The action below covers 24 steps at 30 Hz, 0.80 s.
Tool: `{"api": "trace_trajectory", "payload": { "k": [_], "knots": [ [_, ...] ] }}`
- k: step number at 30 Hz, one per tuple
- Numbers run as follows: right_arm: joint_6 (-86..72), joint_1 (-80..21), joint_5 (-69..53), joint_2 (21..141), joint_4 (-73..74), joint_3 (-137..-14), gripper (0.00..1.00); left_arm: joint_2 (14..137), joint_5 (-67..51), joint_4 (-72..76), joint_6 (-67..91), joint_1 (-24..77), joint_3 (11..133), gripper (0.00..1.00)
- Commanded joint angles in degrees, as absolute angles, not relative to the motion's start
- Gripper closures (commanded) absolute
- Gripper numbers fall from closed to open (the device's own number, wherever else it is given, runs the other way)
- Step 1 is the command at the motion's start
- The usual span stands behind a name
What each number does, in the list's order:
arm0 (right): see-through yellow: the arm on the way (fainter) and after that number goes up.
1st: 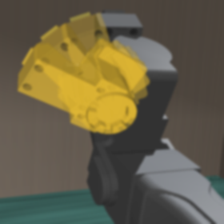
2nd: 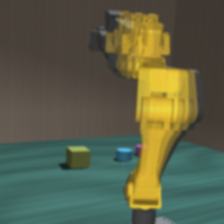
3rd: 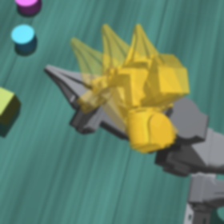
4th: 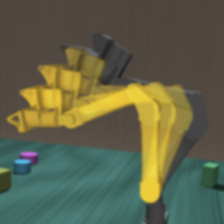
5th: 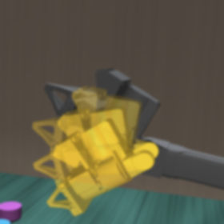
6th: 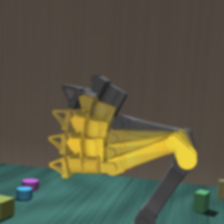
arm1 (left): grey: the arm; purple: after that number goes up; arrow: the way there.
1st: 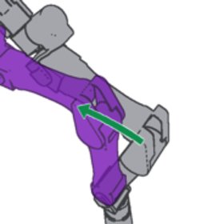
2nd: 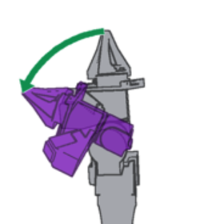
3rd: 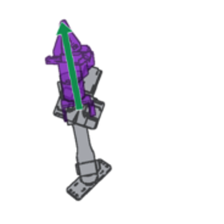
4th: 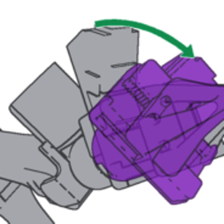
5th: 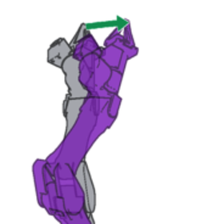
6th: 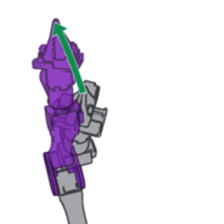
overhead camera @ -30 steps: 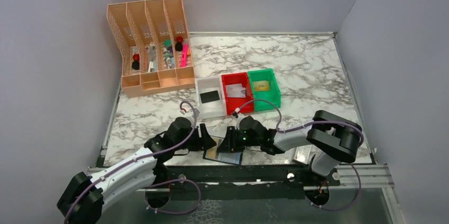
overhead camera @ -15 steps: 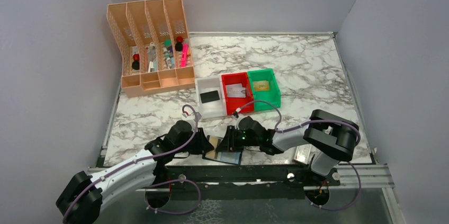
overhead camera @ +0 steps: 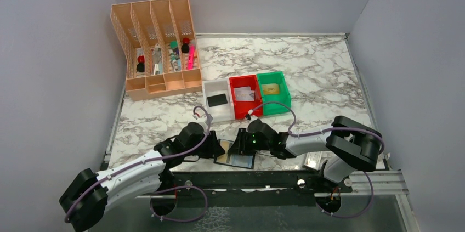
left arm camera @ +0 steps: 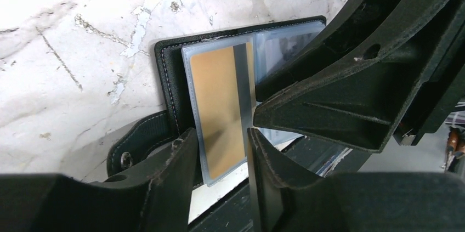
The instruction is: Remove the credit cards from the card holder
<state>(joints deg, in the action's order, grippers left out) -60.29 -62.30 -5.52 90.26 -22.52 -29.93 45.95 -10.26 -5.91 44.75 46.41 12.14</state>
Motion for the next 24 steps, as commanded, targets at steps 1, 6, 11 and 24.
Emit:
{"api": "trace_trajectory", "payload": {
  "k": [1, 6, 11, 24],
  "knots": [
    [-59.3, -62.8, -3.2, 91.4, -19.2, -30.8, 0.65, 49.0, -6.1, -5.7, 43.8, 49.5, 15.1, 0.61],
    [-59.9, -62.8, -3.0, 91.4, -19.3, -30.6, 0.64, 52.3, -3.7, -5.3, 44.1, 52.5, 16.1, 0.72],
    [-61.8, -62.7, -1.5, 90.2, -19.0, -29.5, 0.64, 53.1, -0.9, -5.8, 44.5, 53.7, 16.4, 0.90],
    [-65.5, -61.8, -10.4, 93.7, -35.3, -26.9, 0.81, 52.5, -1.0, -3.6, 45.9, 56.2, 15.1, 1.00]
  ]
}}
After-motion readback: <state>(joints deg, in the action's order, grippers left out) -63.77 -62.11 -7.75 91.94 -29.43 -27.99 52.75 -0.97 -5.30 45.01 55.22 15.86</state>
